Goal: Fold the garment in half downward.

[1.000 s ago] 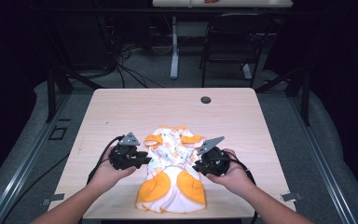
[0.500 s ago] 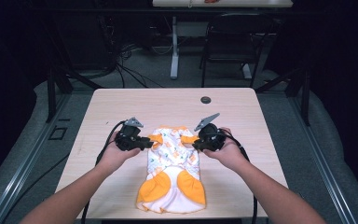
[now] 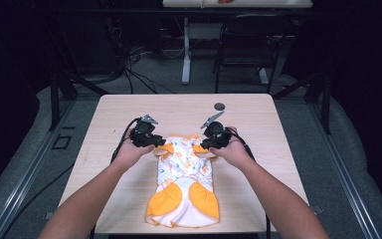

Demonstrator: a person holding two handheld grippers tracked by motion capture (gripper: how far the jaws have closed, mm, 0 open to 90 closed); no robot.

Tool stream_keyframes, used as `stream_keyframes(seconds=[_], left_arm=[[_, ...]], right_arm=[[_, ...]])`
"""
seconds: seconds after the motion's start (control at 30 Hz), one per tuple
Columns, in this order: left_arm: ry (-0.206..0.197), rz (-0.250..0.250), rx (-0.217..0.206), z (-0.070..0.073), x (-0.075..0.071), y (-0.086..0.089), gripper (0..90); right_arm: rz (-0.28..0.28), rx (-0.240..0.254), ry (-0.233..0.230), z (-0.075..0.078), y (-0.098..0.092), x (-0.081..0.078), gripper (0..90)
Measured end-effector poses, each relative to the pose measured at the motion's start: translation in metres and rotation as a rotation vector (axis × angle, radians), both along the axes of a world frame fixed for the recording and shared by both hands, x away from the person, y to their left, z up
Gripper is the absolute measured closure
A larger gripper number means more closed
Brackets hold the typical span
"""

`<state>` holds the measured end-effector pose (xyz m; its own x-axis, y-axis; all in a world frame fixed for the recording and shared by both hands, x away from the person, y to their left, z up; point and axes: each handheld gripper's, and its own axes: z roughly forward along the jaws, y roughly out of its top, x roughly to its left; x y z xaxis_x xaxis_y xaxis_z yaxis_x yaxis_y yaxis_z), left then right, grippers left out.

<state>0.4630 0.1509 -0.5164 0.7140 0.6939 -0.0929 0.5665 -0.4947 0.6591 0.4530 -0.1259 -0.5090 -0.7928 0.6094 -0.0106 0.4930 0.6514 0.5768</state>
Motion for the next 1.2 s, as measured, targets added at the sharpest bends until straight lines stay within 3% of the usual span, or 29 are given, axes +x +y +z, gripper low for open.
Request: stream_keyframes(seconds=[0.1,0.2,0.27,0.3,0.57,0.83,1.0,1.2], left_arm=[[0.002,0.003,0.010,-0.005,0.008,-0.002,71.7],[0.007,0.022,0.023,-0.010,0.016,-0.004,71.6],[0.006,0.027,0.044,-0.013,0.019,-0.005,71.6],[0.007,0.033,0.043,-0.015,0.021,-0.005,71.6],[0.024,0.060,0.066,-0.030,0.029,-0.010,69.8],[0.021,0.051,0.074,-0.042,0.033,-0.015,64.4],[0.013,0.057,0.079,-0.045,0.035,-0.016,60.9],[0.016,0.058,0.088,-0.048,0.036,-0.015,57.7]], right_arm=[[-0.035,0.022,0.004,-0.004,0.002,0.009,78.2],[-0.039,-0.017,0.002,-0.011,0.005,0.018,77.9],[-0.064,0.003,0.000,-0.015,0.008,0.022,77.8],[-0.059,-0.012,0.000,-0.016,0.009,0.025,77.8],[-0.112,-0.013,-0.030,-0.030,0.015,0.031,75.2],[-0.110,-0.032,-0.004,-0.038,0.017,0.036,71.6],[-0.124,-0.050,-0.011,-0.043,0.020,0.038,66.5],[-0.123,-0.061,0.014,-0.048,0.020,0.042,65.9]])
